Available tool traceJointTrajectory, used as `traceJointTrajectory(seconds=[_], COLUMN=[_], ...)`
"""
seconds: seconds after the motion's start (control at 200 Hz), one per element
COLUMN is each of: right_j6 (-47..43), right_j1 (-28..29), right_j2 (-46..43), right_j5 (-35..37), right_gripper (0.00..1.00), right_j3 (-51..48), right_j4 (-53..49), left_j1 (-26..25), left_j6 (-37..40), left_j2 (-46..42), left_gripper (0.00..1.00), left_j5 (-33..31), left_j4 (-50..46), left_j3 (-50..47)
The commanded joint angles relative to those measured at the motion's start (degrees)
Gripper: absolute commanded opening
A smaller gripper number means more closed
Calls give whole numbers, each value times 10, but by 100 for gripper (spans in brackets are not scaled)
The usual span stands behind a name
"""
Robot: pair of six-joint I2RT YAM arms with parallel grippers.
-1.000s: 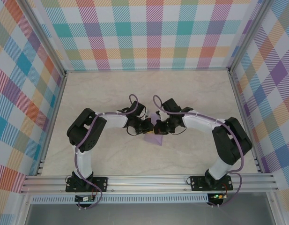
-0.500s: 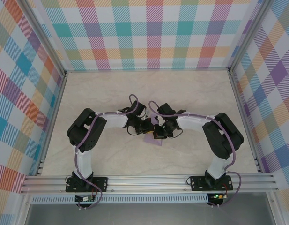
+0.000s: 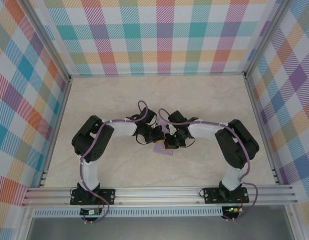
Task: Fold a paper plane with a square sheet of paper (pick it up from the middle)
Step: Fold the triangle a second time at the center of the table.
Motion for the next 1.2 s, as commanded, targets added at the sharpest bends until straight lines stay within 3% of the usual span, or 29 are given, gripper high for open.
traceJointTrajectory(seconds=[0.0, 0.685, 1.06, 1.195], right_j6=[-17, -77, -50, -21], right_j1=[1, -1, -15, -16], right_j2=[9, -53, -153, -140], right_j5=[20, -1, -3, 5], right_gripper=[0, 0, 0, 0], right_j3=[-4, -68, -70, -44], right_j4=[-42, -83, -59, -26], left_j1=[2, 2, 2, 2], left_j6=[-10, -16, -16, -14], left_j2=[43, 61, 49, 45], left_gripper=[0, 0, 0, 0], left_j5=[-107, -129, -108, -99], left_j4=[-108, -128, -102, -98], left_j3=[-22, -24, -32, -32])
